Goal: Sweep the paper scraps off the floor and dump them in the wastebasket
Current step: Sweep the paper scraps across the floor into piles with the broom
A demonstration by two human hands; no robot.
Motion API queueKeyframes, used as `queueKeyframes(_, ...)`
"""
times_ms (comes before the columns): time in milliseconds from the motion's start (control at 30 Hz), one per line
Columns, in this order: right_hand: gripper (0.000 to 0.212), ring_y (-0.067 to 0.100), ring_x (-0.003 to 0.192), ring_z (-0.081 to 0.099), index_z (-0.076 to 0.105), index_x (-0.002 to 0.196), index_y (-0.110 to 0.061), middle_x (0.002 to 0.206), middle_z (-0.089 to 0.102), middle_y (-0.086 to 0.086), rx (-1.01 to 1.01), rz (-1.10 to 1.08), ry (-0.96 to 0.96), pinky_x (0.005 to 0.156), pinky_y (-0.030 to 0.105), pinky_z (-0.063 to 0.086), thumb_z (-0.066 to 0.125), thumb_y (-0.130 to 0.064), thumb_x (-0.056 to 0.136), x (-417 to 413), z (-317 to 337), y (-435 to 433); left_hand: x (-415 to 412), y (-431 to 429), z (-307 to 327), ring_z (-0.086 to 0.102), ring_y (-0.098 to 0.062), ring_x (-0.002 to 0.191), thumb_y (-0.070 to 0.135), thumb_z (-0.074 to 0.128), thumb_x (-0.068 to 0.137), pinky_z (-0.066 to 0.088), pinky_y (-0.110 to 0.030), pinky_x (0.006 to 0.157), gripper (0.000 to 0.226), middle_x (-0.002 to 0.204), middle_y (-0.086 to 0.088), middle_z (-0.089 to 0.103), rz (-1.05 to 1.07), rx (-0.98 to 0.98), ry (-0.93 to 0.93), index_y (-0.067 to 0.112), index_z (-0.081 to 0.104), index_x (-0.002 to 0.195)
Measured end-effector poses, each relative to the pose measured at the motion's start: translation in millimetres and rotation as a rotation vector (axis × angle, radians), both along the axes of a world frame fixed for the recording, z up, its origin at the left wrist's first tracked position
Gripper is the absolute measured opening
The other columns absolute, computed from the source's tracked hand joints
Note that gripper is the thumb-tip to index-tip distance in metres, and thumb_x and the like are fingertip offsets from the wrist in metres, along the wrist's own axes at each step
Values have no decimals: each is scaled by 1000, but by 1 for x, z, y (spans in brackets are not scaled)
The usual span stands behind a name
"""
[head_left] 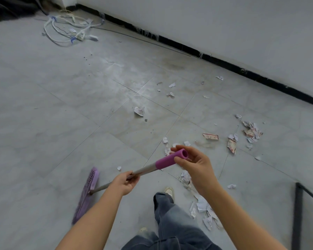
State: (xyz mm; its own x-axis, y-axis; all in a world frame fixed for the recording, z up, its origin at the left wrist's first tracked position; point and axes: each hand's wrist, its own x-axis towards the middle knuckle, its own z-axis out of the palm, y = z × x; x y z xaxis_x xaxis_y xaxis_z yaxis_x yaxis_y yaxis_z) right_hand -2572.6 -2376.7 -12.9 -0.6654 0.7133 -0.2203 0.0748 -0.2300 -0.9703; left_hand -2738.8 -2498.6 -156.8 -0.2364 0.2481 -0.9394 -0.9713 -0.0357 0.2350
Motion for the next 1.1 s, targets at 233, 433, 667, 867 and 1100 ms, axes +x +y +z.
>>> queueKeyframes(233,23,1,85,65,61,92,-21,94,68,-3,34,78,-56,77,16,51,59,1,84,-44,-6,67,-39,60,-1,60,-32,85,4,54,93,59,-31,55,15,104,-23,54,20,-143,-68,-3,54,107)
queueKeyframes(433,20,0,78,59,55,92,-18,90,65,-3,154,147,-42,71,12,47,51,2,88,-69,3,138,-52,142,-1,52,-27,64,-6,46,93,45,-22,27,17,86,-17,50,96,-215,-99,-9,45,76)
queueKeyframes(667,32,11,82,68,61,81,-37,79,68,-10,245,-105,155,82,25,54,67,-62,62,-69,40,241,-34,277,23,50,-24,21,-6,46,94,38,-24,20,25,70,-16,45,-3,31,-192,-6,43,69)
queueKeyframes(867,32,15,74,69,64,80,-36,78,69,-9,421,-155,218,74,27,56,78,-50,56,-82,91,294,-60,353,54,54,-31,64,-1,51,93,45,-34,26,10,81,-24,49,-127,165,-281,-8,46,88)
queueKeyframes(1100,32,12,65,65,54,77,-36,70,60,-13,635,-224,278,66,27,56,61,-10,61,-126,107,316,-141,405,83,56,-25,55,1,52,93,46,-29,27,19,73,-16,49,-344,248,-175,-4,47,76)
